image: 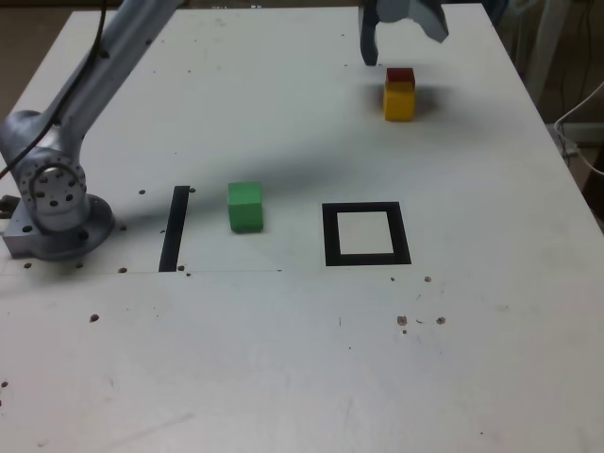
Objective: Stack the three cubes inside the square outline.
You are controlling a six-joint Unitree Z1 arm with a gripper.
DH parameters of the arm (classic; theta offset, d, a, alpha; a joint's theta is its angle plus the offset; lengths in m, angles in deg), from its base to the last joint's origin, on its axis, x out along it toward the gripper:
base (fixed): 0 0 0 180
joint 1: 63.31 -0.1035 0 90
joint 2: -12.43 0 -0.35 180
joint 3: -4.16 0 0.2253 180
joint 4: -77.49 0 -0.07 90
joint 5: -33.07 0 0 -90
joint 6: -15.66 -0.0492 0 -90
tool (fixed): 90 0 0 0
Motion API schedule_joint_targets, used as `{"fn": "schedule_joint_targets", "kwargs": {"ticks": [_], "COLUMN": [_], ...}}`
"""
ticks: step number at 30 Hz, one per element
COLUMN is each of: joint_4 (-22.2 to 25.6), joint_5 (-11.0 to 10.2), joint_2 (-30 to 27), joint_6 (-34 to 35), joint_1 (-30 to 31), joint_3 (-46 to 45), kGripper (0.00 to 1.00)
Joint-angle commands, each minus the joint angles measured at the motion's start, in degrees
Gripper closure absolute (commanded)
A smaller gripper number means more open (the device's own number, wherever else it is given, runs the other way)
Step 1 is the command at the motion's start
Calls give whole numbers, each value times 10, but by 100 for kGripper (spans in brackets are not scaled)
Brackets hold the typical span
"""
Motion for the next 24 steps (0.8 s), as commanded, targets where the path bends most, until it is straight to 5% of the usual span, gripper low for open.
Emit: {"fn": "schedule_joint_targets", "kwargs": {"ticks": [1,24], "joint_4": [-1,-12], "joint_5": [-2,-3], "joint_2": [7,34], "joint_6": [1,11], "joint_1": [1,5], "joint_3": [5,-14], "kGripper": [5,10]}}
